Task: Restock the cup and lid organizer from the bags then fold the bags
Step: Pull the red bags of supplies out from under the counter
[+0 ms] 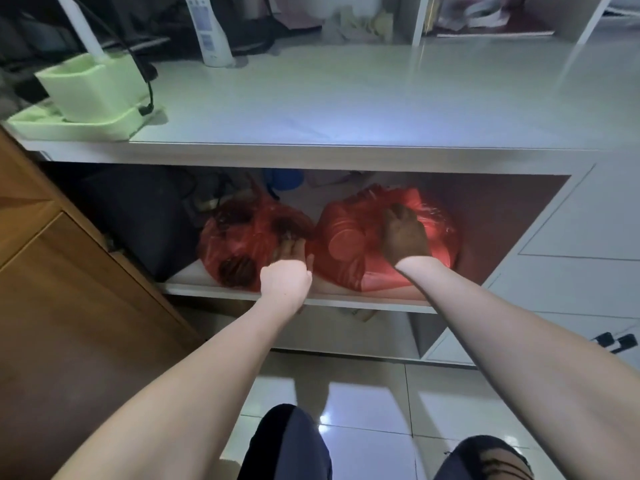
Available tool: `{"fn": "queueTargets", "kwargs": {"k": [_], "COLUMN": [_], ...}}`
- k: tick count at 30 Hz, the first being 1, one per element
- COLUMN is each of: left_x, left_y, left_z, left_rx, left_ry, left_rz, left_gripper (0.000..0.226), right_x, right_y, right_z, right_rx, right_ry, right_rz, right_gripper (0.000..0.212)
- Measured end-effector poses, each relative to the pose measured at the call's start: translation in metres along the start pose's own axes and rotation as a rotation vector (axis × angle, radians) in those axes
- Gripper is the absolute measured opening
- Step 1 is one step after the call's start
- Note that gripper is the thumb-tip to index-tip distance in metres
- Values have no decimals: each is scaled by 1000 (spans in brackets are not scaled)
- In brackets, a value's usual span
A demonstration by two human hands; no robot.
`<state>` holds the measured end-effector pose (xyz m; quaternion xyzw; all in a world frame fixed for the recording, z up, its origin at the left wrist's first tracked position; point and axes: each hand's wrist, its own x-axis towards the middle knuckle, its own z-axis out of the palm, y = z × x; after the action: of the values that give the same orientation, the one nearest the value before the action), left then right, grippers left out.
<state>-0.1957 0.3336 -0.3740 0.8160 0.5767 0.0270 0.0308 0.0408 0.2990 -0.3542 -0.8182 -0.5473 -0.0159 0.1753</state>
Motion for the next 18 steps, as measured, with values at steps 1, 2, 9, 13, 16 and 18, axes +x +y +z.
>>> {"fn": "queueTargets", "kwargs": {"k": [1,2,9,13,16,18], "left_x": [5,10,44,65,84,96], "left_y": [-4,-7,-42,-55,-60,-61], "left_z": [5,10,34,32,35,36], "left_rx": [-62,-122,-209,-156,-173,-209], "left_ry": [12,33,147,149,217,301], "left_rz": [10,26,-27,-70,-52,-39], "left_gripper": [51,53,41,39,43,45], "right_x": [3,6,3,5,0,-3], "right_y": [1,3,7,11,13,15], "right_z": [4,8,45,56,69,75], "right_rx": [-27,-50,-81,-89,-93,-64], "right_ry": [-28,-58,-1,54,130,205], "right_rz": [-3,3,70,62,33,-2], "right_gripper": [50,49,41,30,22,24]}}
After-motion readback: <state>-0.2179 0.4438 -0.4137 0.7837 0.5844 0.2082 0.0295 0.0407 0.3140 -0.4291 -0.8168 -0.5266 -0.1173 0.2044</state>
